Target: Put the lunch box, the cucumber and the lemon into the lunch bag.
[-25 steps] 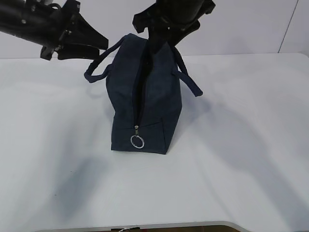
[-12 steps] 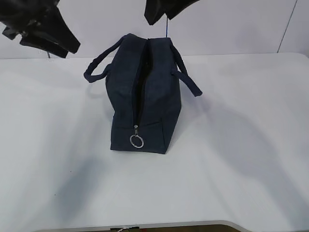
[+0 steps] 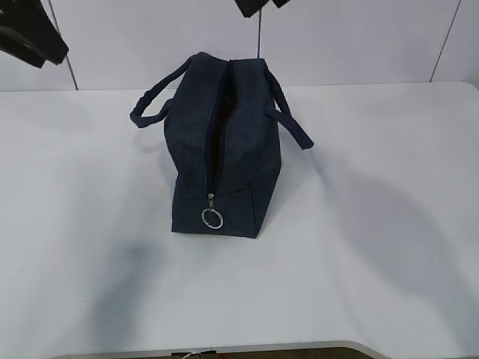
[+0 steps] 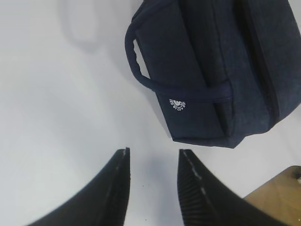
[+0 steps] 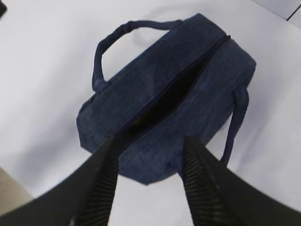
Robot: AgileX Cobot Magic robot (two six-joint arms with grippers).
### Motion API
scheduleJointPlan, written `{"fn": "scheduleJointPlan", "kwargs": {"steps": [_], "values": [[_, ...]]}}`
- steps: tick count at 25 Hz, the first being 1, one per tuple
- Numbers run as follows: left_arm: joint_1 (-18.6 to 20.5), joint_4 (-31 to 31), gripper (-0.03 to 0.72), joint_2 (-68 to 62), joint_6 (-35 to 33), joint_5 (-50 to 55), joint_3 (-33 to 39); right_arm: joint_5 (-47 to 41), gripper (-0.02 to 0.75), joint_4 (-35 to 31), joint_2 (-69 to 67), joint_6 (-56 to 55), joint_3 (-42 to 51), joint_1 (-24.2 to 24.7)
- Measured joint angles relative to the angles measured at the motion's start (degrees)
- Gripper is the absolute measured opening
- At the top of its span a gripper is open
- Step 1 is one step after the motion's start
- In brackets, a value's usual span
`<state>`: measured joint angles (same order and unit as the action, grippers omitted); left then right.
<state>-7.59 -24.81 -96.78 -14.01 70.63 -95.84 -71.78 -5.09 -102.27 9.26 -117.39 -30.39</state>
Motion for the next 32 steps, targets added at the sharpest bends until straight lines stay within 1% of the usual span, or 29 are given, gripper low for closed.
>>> {"fn": "scheduleJointPlan", "kwargs": {"steps": [2,5,10,16,23,25,27,32], "values": [[0.0,0.13,0.245,1.25,0.28,0.13,0.0,1.64,0.366,0.0,2.5,0.62,4.18,0.0],[0.0,0.35,0.245,2.67,0.5,0.26,0.0,7.79,0.366,0.0,7.23,1.27,12.14,0.0],[0.0,0.59,0.245,4.49,0.62,0.68,0.0,22.55,0.366,0.0,17.03,2.16,28.59,-0.04],[0.0,0.95,0.245,6.36,1.18,0.78,0.0,40.69,0.366,0.0,28.53,2.38,50.44,-0.14],[0.0,0.98,0.244,8.71,1.4,0.85,0.0,61.89,0.358,-0.13,37.22,2.51,71.35,-0.14],[0.0,0.98,0.244,9.33,1.4,0.94,0.0,67.92,0.342,-0.13,38.11,2.28,75.94,-0.14],[0.0,0.98,0.244,9.84,1.42,1.04,0.0,71.78,0.328,-0.25,38.1,1.7,79.27,-0.14],[0.0,0.98,0.244,10.25,1.52,1.07,0.0,76.19,0.32,-0.37,35.73,1.37,81.27,-0.14]]}}
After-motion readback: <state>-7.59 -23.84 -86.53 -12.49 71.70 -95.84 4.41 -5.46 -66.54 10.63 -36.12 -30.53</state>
